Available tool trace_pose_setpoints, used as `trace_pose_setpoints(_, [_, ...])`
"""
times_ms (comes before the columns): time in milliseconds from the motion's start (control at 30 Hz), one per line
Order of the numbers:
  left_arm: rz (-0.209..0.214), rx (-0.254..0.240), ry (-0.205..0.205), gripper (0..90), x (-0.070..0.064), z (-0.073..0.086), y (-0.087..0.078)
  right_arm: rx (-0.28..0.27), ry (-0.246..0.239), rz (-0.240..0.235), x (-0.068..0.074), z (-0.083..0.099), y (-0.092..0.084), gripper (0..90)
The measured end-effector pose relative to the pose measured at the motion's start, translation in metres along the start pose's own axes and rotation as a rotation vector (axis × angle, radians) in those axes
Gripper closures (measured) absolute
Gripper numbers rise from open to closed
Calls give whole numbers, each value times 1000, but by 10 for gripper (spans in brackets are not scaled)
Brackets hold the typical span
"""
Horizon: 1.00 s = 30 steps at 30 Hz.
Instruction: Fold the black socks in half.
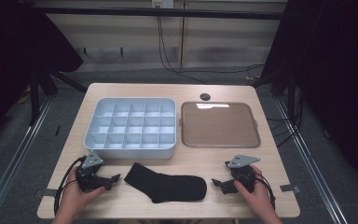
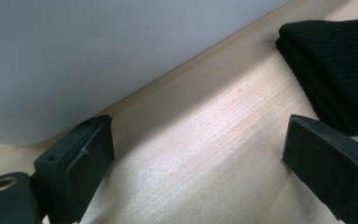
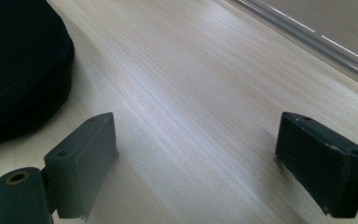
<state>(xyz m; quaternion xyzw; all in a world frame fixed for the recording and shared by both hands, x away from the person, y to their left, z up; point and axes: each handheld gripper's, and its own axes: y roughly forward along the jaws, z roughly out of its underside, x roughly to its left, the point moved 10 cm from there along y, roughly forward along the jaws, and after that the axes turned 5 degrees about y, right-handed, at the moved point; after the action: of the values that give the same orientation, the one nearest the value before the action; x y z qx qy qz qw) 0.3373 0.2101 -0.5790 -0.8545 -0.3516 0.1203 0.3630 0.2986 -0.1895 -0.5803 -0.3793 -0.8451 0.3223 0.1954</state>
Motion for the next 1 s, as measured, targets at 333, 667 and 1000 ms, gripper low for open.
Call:
trace_pose_setpoints(333, [1,3,0,75,0,0,0,0,0,0,0,0,0,119])
trace_pose_setpoints(667, [-3,6,1,66,1,-1,1,-1,14,16,1,0,0,119])
trace_pose_setpoints(1000, [-2,4,-3,55,0,-1,3,-2,12,14,2,1,-1,120])
